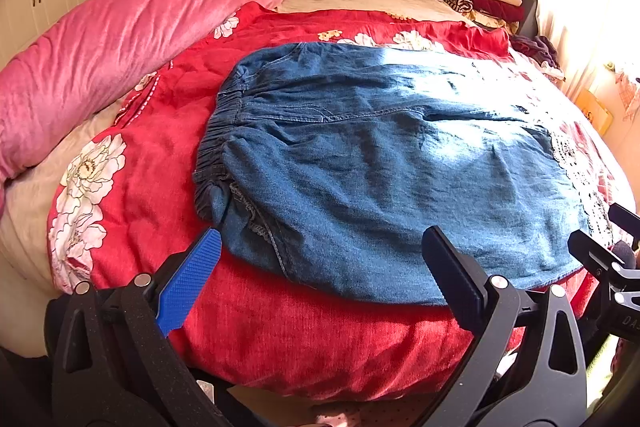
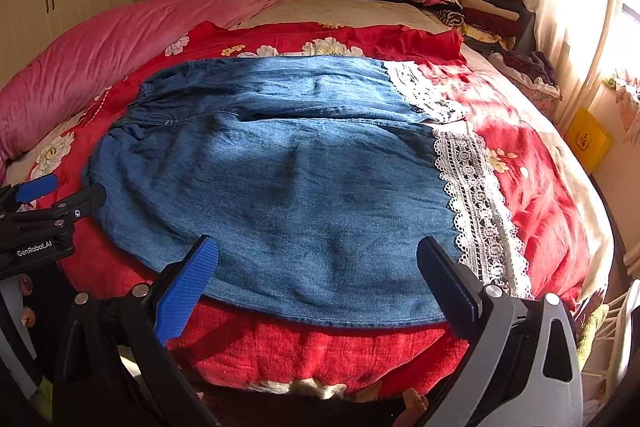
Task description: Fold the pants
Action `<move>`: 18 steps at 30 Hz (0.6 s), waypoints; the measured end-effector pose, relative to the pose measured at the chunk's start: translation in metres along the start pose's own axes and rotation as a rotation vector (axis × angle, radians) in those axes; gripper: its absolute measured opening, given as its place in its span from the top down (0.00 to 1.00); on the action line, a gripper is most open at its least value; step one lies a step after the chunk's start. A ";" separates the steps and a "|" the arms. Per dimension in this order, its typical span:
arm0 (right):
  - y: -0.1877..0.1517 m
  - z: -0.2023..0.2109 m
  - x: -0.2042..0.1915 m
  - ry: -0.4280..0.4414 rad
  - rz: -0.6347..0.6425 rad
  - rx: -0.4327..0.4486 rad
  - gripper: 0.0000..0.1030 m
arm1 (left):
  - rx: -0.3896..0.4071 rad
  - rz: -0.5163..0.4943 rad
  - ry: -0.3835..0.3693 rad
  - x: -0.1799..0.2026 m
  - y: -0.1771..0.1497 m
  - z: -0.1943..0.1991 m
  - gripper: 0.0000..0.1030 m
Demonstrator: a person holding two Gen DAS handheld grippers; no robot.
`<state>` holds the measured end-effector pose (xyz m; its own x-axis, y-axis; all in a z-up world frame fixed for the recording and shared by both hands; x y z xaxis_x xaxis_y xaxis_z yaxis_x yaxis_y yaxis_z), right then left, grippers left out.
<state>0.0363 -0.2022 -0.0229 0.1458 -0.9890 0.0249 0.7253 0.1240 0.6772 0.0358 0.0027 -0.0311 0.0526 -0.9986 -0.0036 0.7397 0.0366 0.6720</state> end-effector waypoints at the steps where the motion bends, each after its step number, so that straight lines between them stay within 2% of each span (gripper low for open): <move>1: 0.000 0.000 0.000 -0.001 0.000 0.000 0.04 | -0.001 0.000 0.000 0.000 0.000 0.000 0.09; 11: 0.008 -0.005 0.000 0.023 0.004 0.009 0.04 | -0.007 0.001 0.013 -0.002 0.004 -0.008 0.09; 18: 0.043 -0.019 -0.014 0.089 0.033 0.022 0.04 | -0.022 -0.002 0.018 -0.007 0.016 -0.024 0.09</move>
<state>0.0780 -0.1817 -0.0078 0.2291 -0.9733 -0.0173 0.7044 0.1535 0.6930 0.0629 0.0114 -0.0379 0.0634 -0.9978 -0.0185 0.7545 0.0358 0.6553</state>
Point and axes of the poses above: each gripper's, at about its wrist camera, not at the fingertips, and z roughly against the way its jaws point, x to its right, y to its top, the point moved 5 cm from there along -z, roughly the way its jaws point, and after that the axes turned 1 degree about y, right-handed, at the moved point
